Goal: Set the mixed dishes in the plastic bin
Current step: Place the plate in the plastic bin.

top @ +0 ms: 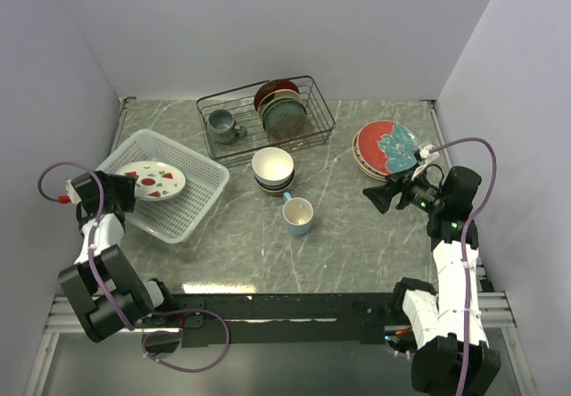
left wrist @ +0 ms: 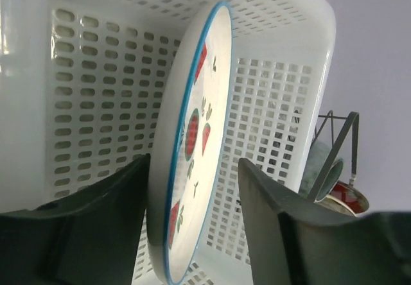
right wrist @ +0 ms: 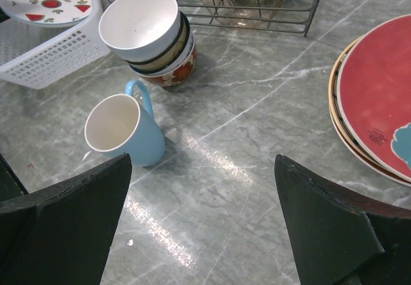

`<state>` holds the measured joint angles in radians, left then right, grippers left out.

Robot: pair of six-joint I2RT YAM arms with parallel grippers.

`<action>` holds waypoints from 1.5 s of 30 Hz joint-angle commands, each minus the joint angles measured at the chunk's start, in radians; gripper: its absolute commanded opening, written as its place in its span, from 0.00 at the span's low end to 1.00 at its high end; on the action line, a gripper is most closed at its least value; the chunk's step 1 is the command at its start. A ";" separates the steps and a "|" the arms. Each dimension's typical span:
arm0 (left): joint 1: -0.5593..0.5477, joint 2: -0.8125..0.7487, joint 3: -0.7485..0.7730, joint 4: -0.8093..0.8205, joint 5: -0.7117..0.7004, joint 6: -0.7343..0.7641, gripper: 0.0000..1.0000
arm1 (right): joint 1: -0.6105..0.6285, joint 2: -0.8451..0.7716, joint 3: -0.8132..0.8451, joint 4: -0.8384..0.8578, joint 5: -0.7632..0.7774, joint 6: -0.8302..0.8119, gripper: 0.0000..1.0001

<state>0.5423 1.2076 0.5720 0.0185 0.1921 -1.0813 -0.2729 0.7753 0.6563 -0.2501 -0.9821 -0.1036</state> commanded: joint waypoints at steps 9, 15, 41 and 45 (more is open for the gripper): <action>0.005 0.064 0.173 -0.172 0.035 0.032 0.84 | -0.005 -0.002 0.052 0.008 0.017 -0.021 1.00; 0.004 0.151 0.275 -0.340 0.043 0.057 0.88 | -0.005 -0.002 0.054 0.006 0.019 -0.022 1.00; 0.004 0.161 0.494 -0.686 -0.065 0.135 0.98 | -0.006 -0.016 0.059 0.002 0.017 -0.024 1.00; 0.004 0.141 0.493 -0.693 -0.066 0.130 0.98 | -0.005 -0.019 0.059 0.000 0.017 -0.024 1.00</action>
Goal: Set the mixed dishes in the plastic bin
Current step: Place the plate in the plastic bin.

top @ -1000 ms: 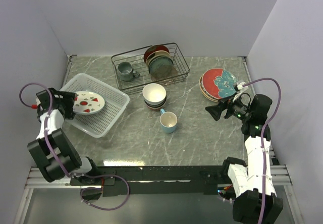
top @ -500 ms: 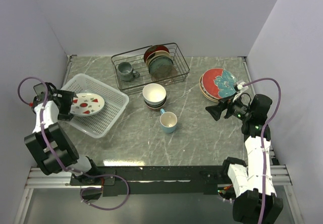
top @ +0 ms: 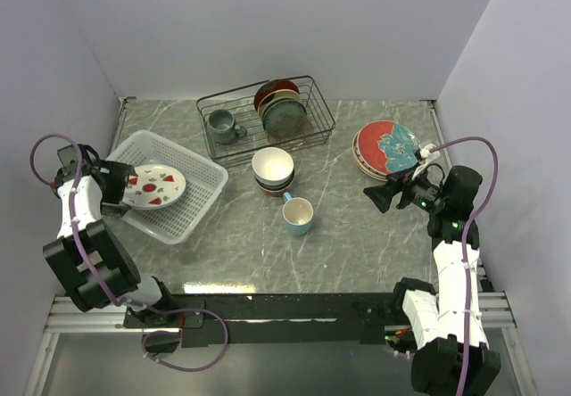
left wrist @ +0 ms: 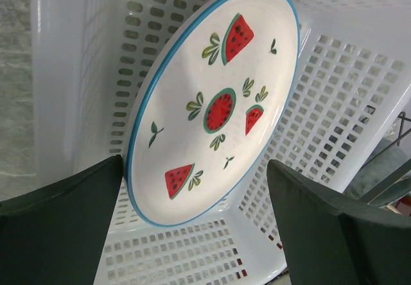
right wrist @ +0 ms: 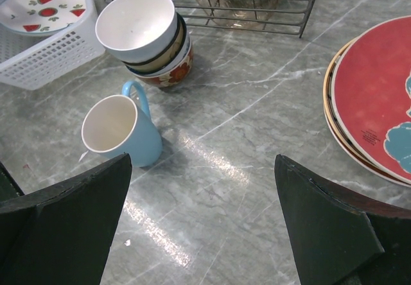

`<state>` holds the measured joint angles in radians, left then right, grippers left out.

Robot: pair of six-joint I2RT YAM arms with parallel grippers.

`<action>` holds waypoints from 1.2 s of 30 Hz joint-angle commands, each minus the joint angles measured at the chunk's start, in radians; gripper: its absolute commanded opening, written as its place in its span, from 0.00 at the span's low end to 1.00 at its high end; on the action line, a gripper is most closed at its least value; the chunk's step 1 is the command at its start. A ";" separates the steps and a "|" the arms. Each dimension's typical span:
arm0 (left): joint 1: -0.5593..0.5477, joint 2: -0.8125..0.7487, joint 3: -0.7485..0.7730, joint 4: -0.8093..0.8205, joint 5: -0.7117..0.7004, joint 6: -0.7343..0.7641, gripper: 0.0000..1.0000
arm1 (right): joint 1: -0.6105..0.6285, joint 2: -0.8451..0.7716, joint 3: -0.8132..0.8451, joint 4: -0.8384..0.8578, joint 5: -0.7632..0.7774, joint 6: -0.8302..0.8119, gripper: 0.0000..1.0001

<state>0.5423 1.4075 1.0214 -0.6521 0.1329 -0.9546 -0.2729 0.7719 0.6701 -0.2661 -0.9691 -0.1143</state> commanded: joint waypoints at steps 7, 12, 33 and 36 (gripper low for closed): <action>0.005 -0.077 0.037 -0.038 -0.006 0.007 0.99 | -0.006 -0.022 0.046 0.015 0.003 -0.013 1.00; 0.004 -0.090 0.036 -0.040 -0.003 0.005 0.99 | -0.006 -0.023 0.046 0.015 0.003 -0.013 1.00; 0.004 -0.200 -0.044 0.068 0.221 0.137 0.98 | -0.006 -0.040 0.048 0.008 0.030 -0.030 1.00; -0.002 -0.235 -0.072 0.104 0.279 0.163 0.98 | -0.009 -0.043 0.045 0.008 0.041 -0.036 1.00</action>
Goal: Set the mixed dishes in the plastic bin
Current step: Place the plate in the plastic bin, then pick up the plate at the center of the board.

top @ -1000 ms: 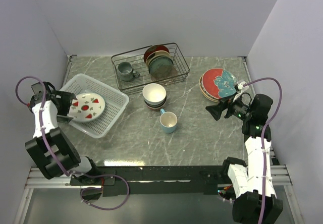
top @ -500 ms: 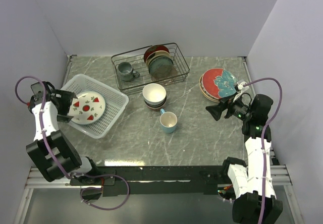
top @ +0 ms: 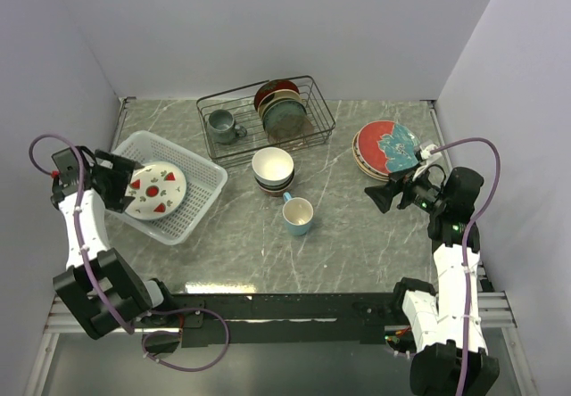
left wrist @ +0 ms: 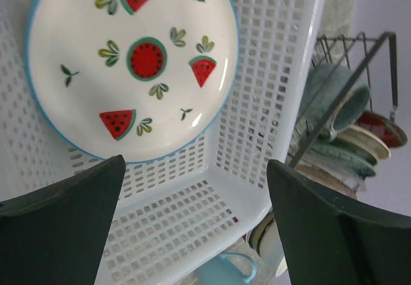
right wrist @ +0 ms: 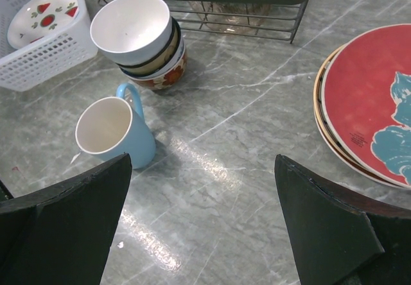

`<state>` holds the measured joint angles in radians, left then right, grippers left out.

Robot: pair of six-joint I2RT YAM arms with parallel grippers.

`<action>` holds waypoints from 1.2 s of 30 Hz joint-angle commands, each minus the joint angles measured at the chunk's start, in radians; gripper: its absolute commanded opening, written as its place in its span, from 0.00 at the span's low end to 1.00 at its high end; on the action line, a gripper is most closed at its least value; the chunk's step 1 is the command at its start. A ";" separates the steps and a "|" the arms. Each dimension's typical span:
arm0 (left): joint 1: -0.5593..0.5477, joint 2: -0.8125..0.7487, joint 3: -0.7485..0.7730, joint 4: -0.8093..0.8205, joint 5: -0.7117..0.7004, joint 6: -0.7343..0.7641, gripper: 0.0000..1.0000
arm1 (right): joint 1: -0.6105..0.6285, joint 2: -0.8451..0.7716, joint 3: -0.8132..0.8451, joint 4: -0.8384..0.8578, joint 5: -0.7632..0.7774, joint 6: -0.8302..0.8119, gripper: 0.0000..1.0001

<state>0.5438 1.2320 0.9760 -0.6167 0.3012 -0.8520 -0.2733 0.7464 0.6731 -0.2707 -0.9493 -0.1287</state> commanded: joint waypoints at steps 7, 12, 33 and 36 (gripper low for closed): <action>-0.062 -0.141 -0.089 0.179 0.301 0.143 0.98 | -0.029 -0.042 0.025 0.027 0.020 -0.025 1.00; -0.125 -0.235 -0.122 0.236 0.378 0.240 0.99 | -0.046 -0.067 0.013 0.045 0.009 -0.028 1.00; -0.361 -0.601 -0.278 0.393 0.319 0.449 0.99 | -0.055 -0.045 0.009 0.007 0.015 -0.155 1.00; -0.372 -0.617 -0.296 0.432 0.343 0.455 0.99 | -0.055 -0.019 0.057 -0.045 0.017 -0.210 1.00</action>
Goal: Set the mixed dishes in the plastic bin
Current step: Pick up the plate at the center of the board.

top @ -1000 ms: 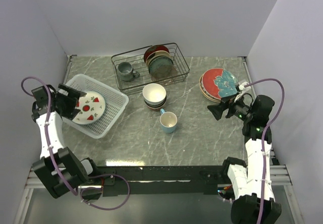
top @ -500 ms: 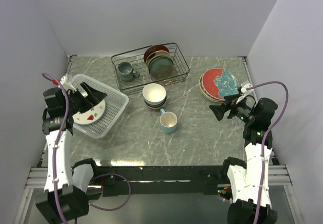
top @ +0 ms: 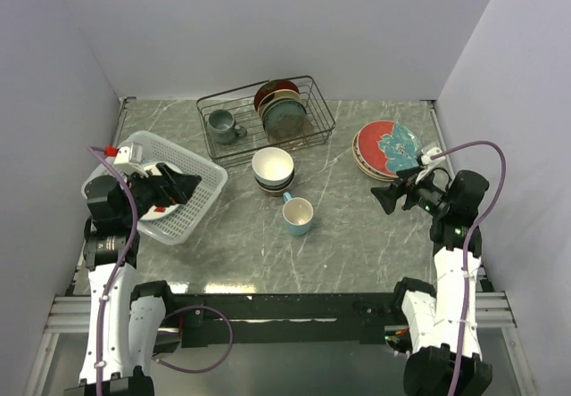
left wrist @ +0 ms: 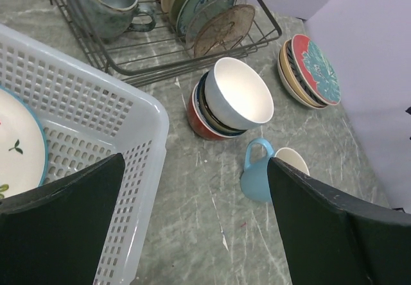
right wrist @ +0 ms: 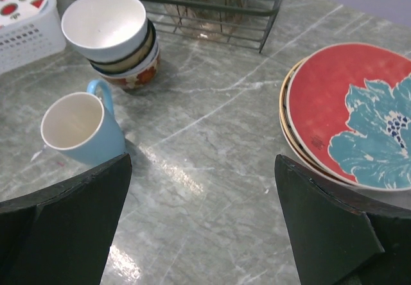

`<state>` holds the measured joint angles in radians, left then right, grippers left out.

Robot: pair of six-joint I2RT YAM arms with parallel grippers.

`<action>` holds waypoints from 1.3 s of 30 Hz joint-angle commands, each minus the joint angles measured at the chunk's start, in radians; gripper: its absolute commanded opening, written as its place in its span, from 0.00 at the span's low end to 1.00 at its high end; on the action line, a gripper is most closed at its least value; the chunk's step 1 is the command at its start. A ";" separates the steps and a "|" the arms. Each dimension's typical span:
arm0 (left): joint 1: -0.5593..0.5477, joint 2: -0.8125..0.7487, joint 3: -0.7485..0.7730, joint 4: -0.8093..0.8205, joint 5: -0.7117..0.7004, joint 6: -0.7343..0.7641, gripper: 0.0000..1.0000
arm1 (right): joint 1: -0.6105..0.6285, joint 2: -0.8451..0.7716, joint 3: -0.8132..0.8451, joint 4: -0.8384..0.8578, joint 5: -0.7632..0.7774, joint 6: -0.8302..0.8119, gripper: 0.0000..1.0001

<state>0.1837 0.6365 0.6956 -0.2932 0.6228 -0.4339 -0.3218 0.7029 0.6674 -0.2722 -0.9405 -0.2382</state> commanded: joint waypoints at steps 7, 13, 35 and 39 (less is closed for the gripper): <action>-0.016 -0.014 -0.015 0.132 0.075 0.043 0.99 | -0.006 0.122 0.133 -0.119 0.032 -0.144 1.00; -0.026 -0.011 -0.010 0.111 0.069 0.061 0.99 | -0.005 0.170 0.158 -0.104 0.057 -0.177 1.00; -0.032 -0.044 -0.016 0.101 0.061 0.063 0.99 | 0.394 0.455 0.350 -0.136 0.771 -0.260 1.00; -0.030 -0.049 -0.016 0.097 0.051 0.064 0.99 | 0.515 0.607 0.362 -0.040 1.017 -0.306 0.91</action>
<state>0.1555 0.5987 0.6781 -0.2234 0.6727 -0.4007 0.1219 1.2240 0.9817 -0.4294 -0.2047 -0.5018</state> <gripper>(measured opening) 0.993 0.952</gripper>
